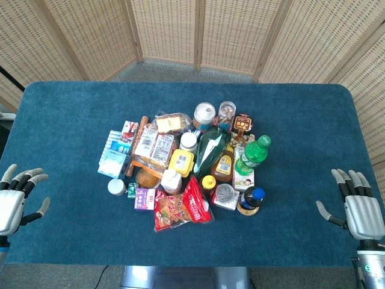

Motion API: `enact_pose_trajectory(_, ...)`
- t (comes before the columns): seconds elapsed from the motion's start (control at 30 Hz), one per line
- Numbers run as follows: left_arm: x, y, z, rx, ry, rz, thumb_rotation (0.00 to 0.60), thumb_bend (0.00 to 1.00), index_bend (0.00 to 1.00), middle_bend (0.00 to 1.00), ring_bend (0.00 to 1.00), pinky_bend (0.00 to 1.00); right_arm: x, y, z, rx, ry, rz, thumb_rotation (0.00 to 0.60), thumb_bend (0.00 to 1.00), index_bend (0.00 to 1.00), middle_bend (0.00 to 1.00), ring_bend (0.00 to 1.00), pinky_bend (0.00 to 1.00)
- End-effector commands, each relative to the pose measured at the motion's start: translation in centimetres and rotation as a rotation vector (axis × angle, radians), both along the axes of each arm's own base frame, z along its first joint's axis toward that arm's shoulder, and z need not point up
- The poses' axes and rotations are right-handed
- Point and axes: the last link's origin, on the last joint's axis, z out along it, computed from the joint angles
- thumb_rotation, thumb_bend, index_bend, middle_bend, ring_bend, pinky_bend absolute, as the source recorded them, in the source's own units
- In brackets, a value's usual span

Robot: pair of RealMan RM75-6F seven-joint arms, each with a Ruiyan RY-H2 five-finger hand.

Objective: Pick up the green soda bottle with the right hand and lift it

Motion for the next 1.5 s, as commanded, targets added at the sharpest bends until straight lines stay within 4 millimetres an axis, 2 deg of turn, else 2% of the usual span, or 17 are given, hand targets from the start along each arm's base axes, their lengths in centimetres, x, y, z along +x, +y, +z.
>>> enact_pose_trajectory(0.03, 0.0, 0.0, 0.0, -0.001, 0.000, 0.000, 0.484, 0.45, 0.28, 0.25, 0.23, 0.00, 0.1, -0.1, -0.1, 0.004, -0.004, 0.003, 0.125, 0.35, 0.00, 0.00, 0.00, 0.00)
enact_pose_trajectory(0.33, 0.2, 0.1, 0.1, -0.001, -0.009, -0.016, 0.484, 0.45, 0.28, 0.25, 0.23, 0.00, 0.3, -0.6, -0.5, 0.028, -0.096, 0.016, 0.126, 0.35, 0.00, 0.00, 0.00, 0.00)
enact_pose_trajectory(0.47, 0.4, 0.2, 0.1, -0.008, -0.009, -0.022, 0.483, 0.45, 0.28, 0.25, 0.23, 0.00, 0.4, -1.8, -0.3, 0.046, -0.247, 0.036, 0.145, 0.34, 0.00, 0.00, 0.00, 0.00)
enact_pose_trajectory(0.57, 0.5, 0.1, 0.1, -0.008, -0.010, -0.020, 0.485, 0.45, 0.28, 0.25, 0.23, 0.00, 0.9, -2.9, -0.1, 0.068, -0.426, 0.050, 0.206, 0.28, 0.00, 0.00, 0.00, 0.00)
enact_pose_trajectory(0.63, 0.6, 0.1, 0.0, -0.008, -0.008, -0.020, 0.483, 0.45, 0.28, 0.24, 0.23, 0.00, 1.1, -3.7, 0.1, 0.083, -0.532, 0.062, 0.290, 0.25, 0.00, 0.00, 0.00, 0.00)
enact_pose_trajectory(0.73, 0.6, -0.1, 0.1, -0.004, -0.007, -0.018, 0.486, 0.45, 0.28, 0.24, 0.23, 0.00, 1.3, -5.0, 0.4, 0.104, -0.619, 0.084, 0.329, 0.21, 0.00, 0.00, 0.00, 0.00)
enact_pose_trajectory(0.83, 0.6, -0.2, 0.3, 0.003, -0.003, -0.018, 0.485, 0.45, 0.28, 0.24, 0.23, 0.00, 1.6, -6.2, 0.2, 0.124, -0.682, 0.102, 0.332, 0.17, 0.00, 0.00, 0.00, 0.00)
enact_pose_trajectory(1.1, 0.6, -0.5, 0.7, 0.012, 0.002, -0.006, 0.486, 0.45, 0.28, 0.24, 0.23, 0.00, 2.8, -9.6, -1.2, 0.208, -0.799, 0.109, 0.334, 0.17, 0.00, 0.00, 0.00, 0.00)
enact_pose_trajectory(1.5, 0.4, -1.0, 1.2, 0.028, -0.002, 0.000, 0.484, 0.45, 0.28, 0.24, 0.22, 0.00, 4.9, -12.3, -3.8, 0.319, -0.808, 0.120, 0.338, 0.17, 0.00, 0.00, 0.00, 0.00)
